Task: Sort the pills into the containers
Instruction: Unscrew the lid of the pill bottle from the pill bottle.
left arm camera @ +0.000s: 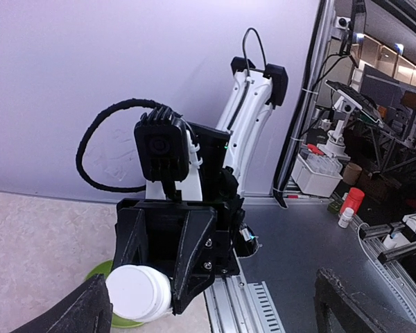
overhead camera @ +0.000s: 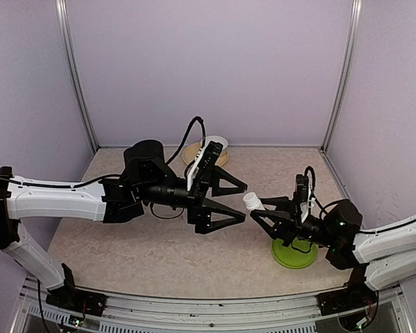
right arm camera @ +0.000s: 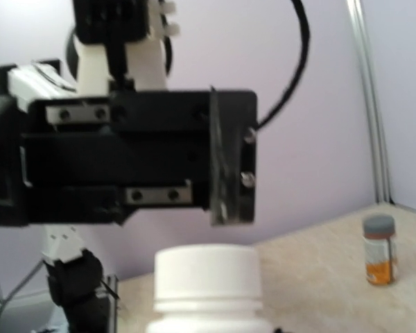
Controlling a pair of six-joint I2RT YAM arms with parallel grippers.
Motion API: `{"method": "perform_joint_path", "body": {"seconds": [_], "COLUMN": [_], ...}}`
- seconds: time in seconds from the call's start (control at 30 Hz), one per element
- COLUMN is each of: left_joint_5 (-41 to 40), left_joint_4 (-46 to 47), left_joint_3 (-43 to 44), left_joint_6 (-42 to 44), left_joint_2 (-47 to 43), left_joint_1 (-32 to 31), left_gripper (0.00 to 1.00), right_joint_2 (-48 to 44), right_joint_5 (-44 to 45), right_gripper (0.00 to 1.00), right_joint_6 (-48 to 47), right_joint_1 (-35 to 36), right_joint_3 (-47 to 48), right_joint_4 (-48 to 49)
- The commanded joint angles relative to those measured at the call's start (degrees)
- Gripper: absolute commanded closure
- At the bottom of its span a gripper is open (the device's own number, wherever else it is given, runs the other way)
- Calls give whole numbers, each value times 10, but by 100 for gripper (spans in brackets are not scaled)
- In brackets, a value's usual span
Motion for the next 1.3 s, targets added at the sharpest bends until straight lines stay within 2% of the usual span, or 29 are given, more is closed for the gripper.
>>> {"method": "perform_joint_path", "body": {"seconds": [0.0, 0.17, 0.4, 0.83, 1.17, 1.27], "left_joint_5": [33, 65, 102, 65, 65, 63], "left_joint_4": [42, 50, 60, 51, 35, 36], "left_joint_3": [23, 43, 43, 45, 41, 36], "left_joint_6": [-21, -22, -16, -7, 6, 9], "left_joint_2": [24, 48, 55, 68, 71, 68], "left_joint_1": [24, 47, 49, 47, 40, 40], "left_gripper": [1, 1, 2, 2, 7, 8], "right_joint_2": [35, 65, 95, 115, 108, 103], "right_joint_5": [-64, -104, -98, -146, -101, -80], "right_gripper": [100, 100, 100, 100, 100, 100], "right_joint_6": [16, 0, 32, 46, 57, 71], "right_joint_1": [-28, -31, -58, -66, -81, -86], "right_joint_3": [22, 53, 60, 71, 50, 48], "right_joint_4": [37, 28, 65, 76, 103, 86]}}
